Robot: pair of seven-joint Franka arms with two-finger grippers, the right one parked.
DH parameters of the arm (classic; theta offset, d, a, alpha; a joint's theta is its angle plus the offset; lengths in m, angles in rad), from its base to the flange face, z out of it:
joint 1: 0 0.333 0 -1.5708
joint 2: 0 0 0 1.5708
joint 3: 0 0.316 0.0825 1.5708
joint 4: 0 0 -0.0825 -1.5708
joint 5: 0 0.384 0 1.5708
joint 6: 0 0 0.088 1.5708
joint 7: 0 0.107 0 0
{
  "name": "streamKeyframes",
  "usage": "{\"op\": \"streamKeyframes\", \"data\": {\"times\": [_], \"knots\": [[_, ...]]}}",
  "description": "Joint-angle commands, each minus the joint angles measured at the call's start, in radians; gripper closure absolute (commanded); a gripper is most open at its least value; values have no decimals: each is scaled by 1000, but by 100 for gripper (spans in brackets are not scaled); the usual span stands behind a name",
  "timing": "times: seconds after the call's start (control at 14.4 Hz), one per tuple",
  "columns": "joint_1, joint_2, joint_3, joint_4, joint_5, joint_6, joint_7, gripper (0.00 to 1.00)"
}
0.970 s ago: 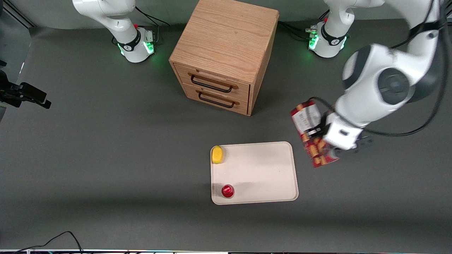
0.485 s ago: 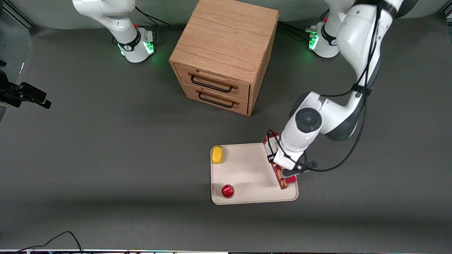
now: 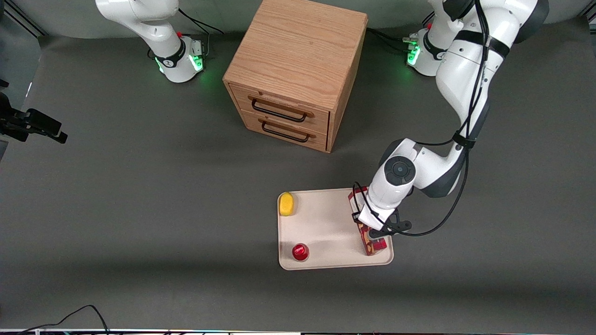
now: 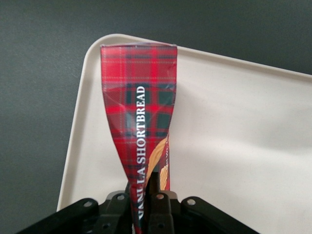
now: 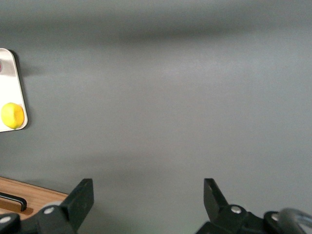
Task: Place red cookie box on tray
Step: 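Lower the box onto the tray and open the left gripper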
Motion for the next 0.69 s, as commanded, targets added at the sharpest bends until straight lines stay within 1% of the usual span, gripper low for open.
{"op": "streamKeyframes", "data": {"times": [0.0, 0.07, 0.35, 0.62], "knots": [[2, -8, 9, -29, 27, 29, -41, 49], [2, -11, 9, -29, 27, 25, -42, 0], [2, -28, 8, -21, 25, 3, -81, 0], [3, -95, -8, 10, 2, -171, -75, 0]]}}
